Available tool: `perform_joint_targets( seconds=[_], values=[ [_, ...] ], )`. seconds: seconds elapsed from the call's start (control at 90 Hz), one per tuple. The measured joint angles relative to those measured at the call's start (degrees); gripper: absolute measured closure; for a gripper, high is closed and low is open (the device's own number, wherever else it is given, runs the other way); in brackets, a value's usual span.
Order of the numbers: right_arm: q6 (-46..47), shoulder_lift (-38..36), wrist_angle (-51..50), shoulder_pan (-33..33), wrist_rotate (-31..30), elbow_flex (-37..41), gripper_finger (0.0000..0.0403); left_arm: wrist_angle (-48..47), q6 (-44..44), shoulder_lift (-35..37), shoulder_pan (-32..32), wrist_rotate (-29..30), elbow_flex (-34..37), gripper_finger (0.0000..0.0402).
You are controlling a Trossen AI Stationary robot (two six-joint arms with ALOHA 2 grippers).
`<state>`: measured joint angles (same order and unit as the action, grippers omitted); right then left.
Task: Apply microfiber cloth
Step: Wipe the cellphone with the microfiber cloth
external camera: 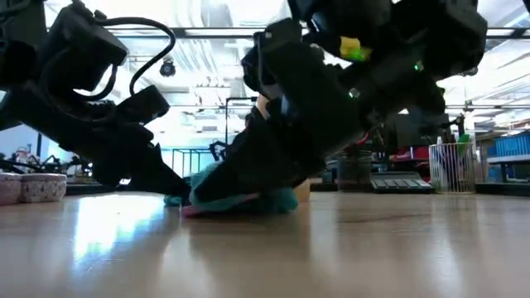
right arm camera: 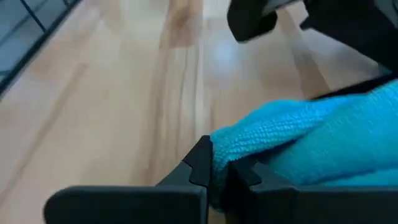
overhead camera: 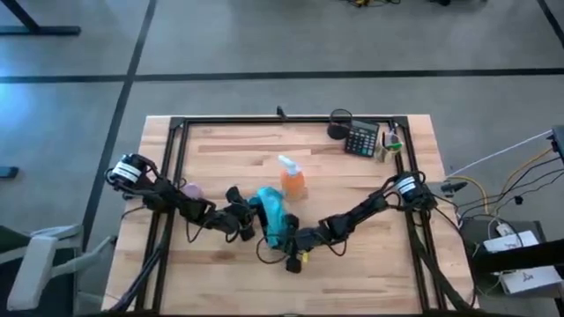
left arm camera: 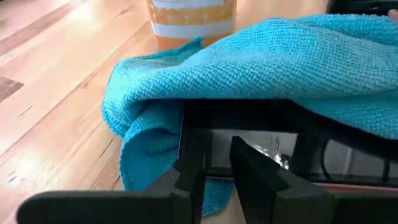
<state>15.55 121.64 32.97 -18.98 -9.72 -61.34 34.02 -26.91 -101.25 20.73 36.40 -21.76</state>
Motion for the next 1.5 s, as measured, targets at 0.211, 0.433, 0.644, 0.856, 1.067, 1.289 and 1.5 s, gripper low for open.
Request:
perform_joint_targets(
  seconds=[0.211, 0.433, 0.644, 0.856, 1.067, 1.289, 1.5],
  values=[
    [0.15, 1.87, 2.15, 2.74, -1.23, -0.37, 0.0403, 0.37, -0.02, 0.00, 0.07, -0.03, 0.02, 0.0340],
    [-0.54, 4.20, 4.89, 6.20, -2.54, -0.50, 0.0403, 0.90, -0.02, -0.02, 0.09, -0.04, 0.09, 0.0340],
    [-2.31, 4.34, 7.32, 10.88, -10.86, -0.35, 0.0403, 0.92, -0.09, -0.04, 0.19, -0.08, 0.09, 0.0337],
    [-3.51, 4.37, 7.54, 13.06, -12.69, -0.33, 0.0403, 0.81, -0.10, -0.04, 0.20, -0.39, 0.09, 0.0340],
    [-6.39, 3.87, 4.30, 13.46, -1.26, -0.38, 0.0403, 0.20, -0.87, -0.02, 0.22, -0.44, 0.09, 0.0339],
    [-4.16, 3.11, 0.38, 9.42, 18.07, 0.47, 0.0403, -0.48, -1.97, 0.07, 0.21, -0.89, 0.09, 0.0338],
    [-1.56, -1.02, -0.82, 4.69, 22.14, 5.61, 0.0403, -0.56, -0.63, 0.09, 0.26, -0.97, 0.15, 0.0339]
  ],
)
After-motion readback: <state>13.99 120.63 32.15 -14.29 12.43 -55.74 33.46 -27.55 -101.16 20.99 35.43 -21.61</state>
